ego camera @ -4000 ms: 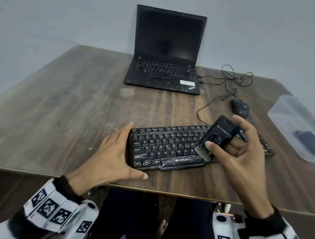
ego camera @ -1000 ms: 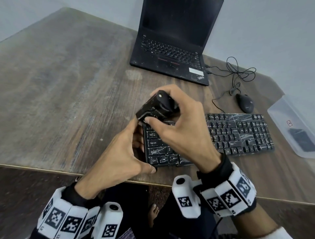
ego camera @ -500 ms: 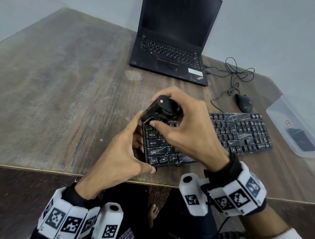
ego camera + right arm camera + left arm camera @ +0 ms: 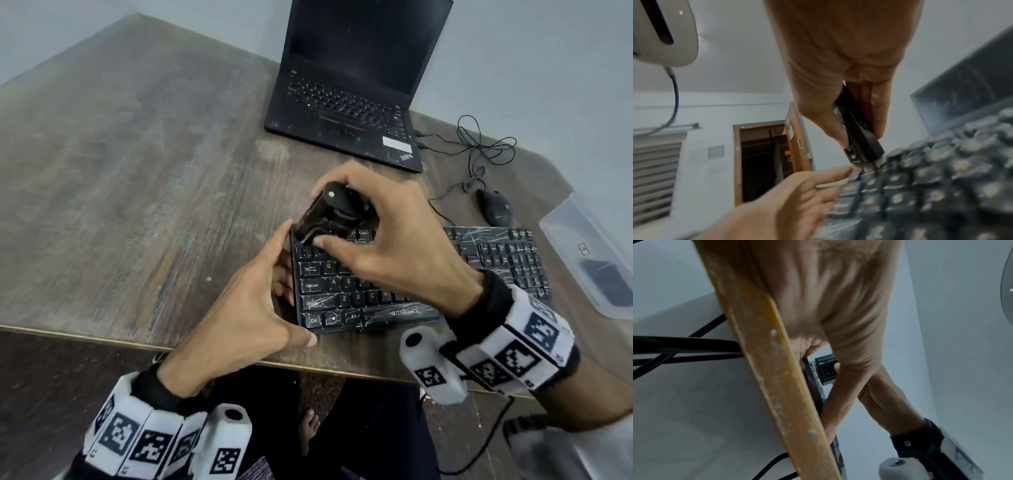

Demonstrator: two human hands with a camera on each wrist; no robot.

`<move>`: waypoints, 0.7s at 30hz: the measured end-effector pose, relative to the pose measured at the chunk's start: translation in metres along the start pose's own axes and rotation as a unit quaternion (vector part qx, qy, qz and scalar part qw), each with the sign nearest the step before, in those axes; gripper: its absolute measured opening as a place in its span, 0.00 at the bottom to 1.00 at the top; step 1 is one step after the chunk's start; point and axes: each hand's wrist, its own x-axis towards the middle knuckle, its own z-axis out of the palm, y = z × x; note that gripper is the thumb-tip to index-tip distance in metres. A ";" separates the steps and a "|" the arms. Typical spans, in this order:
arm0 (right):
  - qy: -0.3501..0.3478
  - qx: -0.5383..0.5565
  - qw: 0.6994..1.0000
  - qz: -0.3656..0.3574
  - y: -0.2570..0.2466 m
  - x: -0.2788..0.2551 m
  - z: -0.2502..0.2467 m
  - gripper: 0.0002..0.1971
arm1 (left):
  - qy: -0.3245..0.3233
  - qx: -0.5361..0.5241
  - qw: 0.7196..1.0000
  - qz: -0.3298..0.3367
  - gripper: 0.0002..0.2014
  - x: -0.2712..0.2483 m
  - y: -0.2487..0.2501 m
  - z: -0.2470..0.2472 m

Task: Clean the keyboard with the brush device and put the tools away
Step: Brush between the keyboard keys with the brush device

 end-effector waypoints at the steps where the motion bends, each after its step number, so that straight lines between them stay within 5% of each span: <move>1: 0.016 -0.010 1.000 0.007 0.002 0.000 0.000 0.21 | -0.001 0.000 1.000 0.002 0.71 0.000 0.000 0.000; 21: 0.019 0.008 1.000 -0.010 0.003 0.002 0.004 0.21 | -0.005 0.008 1.000 -0.001 0.70 -0.001 0.004 -0.001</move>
